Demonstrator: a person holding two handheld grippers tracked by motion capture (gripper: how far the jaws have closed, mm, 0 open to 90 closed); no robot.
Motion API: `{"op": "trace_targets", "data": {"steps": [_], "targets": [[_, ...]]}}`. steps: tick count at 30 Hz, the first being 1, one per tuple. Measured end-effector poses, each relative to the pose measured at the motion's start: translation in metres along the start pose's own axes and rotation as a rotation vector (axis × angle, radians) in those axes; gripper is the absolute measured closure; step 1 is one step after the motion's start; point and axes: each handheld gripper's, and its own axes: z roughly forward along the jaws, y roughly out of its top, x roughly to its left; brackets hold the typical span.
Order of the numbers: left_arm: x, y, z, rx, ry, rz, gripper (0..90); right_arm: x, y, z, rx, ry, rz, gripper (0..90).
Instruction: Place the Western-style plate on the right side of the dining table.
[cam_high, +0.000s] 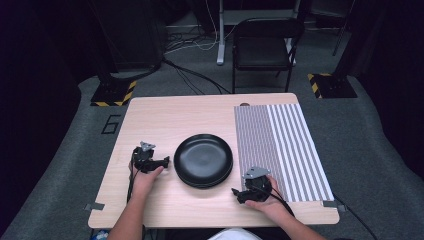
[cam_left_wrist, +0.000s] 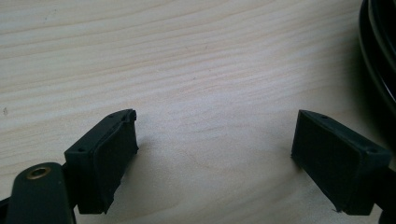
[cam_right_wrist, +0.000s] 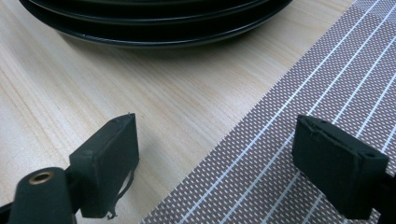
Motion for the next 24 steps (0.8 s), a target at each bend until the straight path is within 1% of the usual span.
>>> {"op": "trace_targets", "data": {"steps": [7, 17, 20, 24], "targets": [[0.0000, 0.0000, -0.0001, -0.001, 0.002, 0.000, 14.1, -0.0002, -0.0002, -0.0004, -0.002, -0.004, 0.004, 15.5], [0.0000, -0.0003, 0.0000, -0.013, 0.014, -0.014, 16.5, -0.0006, -0.0003, -0.0006, -0.005, -0.006, 0.007, 16.3], [0.0003, -0.0002, -0.0003, -0.011, 0.017, -0.009, 17.0, -0.0007, -0.0003, -0.0006, -0.005, -0.005, 0.007, 16.4], [0.0003, -0.0004, -0.0010, -0.011, 0.018, -0.019, 18.5, -0.0008, -0.0004, -0.0010, -0.007, -0.008, 0.008, 17.5]]}}
